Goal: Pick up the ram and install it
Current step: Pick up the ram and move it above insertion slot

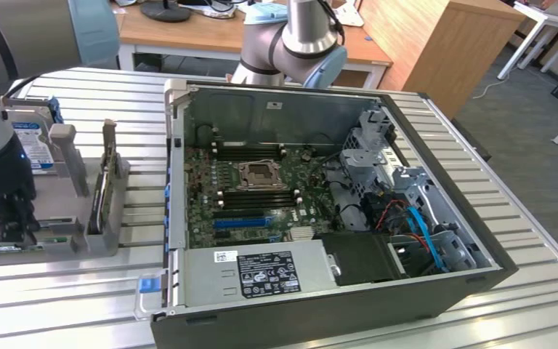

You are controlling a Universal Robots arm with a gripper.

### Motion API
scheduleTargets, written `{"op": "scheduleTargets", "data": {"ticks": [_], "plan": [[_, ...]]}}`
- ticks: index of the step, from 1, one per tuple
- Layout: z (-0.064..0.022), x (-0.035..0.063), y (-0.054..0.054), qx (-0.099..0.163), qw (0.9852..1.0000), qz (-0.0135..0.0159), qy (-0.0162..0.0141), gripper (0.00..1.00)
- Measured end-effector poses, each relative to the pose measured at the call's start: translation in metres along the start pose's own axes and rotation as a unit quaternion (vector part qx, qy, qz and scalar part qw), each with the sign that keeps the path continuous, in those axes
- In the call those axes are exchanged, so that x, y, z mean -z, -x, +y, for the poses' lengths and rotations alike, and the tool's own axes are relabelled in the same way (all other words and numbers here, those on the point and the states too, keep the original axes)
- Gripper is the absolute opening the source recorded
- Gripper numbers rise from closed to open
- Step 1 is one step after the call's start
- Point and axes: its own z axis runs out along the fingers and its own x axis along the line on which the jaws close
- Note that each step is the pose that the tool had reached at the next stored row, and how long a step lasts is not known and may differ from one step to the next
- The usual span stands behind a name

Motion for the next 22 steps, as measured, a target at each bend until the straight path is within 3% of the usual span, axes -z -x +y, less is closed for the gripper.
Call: {"op": "scheduleTargets", "data": {"ticks": [10,22], "plan": [[-0.0001,-0.0067,0.0000,0.000,1.0000,0.0000,0.0000,0.30],[-0.0001,-0.0076,0.0000,0.000,1.0000,0.0000,0.0000,0.30]]}}
